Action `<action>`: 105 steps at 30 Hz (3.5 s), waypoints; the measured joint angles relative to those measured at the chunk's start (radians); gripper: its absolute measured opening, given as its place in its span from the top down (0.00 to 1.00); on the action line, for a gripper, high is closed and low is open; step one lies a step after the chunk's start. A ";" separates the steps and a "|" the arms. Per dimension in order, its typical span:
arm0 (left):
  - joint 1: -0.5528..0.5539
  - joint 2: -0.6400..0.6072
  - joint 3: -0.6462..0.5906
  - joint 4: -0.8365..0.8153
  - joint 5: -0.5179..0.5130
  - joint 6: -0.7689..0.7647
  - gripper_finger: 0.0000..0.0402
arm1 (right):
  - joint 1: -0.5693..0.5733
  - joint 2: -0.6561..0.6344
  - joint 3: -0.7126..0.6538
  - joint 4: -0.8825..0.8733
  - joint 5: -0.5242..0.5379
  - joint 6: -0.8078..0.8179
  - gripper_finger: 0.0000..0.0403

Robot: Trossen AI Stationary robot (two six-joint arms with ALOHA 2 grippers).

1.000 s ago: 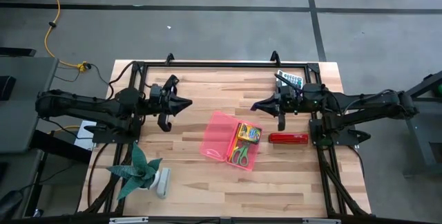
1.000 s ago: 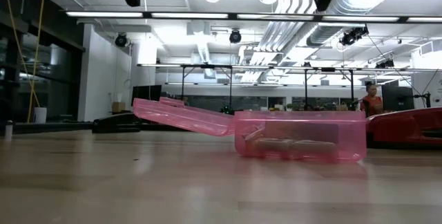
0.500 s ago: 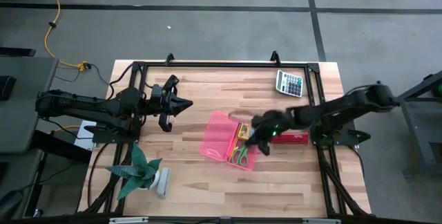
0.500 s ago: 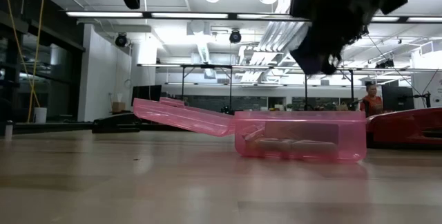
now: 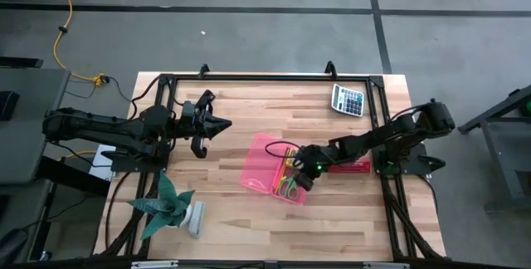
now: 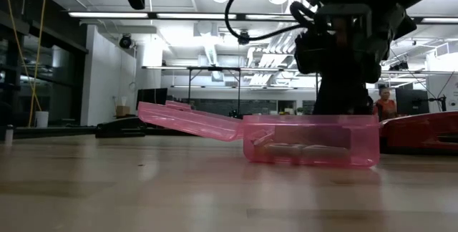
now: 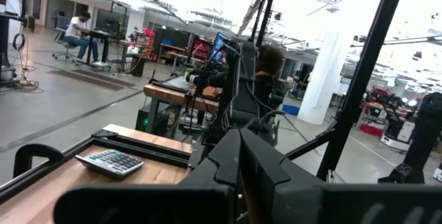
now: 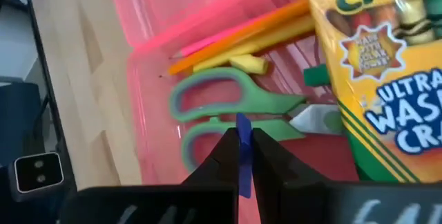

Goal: Pack school essentials
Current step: Put the blue eraser into the pink supply box, then adjust the pink supply box, then return to Home Position

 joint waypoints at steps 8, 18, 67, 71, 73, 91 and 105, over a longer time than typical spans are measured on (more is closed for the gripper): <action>0.000 0.000 0.000 -0.003 -0.026 0.000 1.00 | -0.007 0.001 0.000 -0.030 -0.005 0.097 0.92; 0.000 0.000 0.000 -0.006 -0.026 0.000 1.00 | -0.030 -0.069 0.000 -0.107 -0.044 0.037 0.56; 0.000 0.081 0.002 -0.245 -0.039 -0.168 1.00 | -0.224 -0.283 -0.275 0.033 0.176 -0.100 1.00; 0.008 0.025 0.024 -0.279 -0.015 -0.115 1.00 | -0.276 -0.358 -0.272 0.024 0.146 -0.193 1.00; 0.027 -0.011 0.062 -0.327 -0.001 -0.078 1.00 | -0.305 -0.423 -0.252 0.019 0.134 -0.256 1.00; -0.012 -0.063 0.233 -0.462 0.030 0.080 1.00 | -0.265 -0.649 0.082 0.062 0.053 -0.558 1.00; -0.082 -0.404 -0.132 -0.329 0.000 0.009 1.00 | -0.227 -0.648 0.082 0.085 0.050 -0.531 1.00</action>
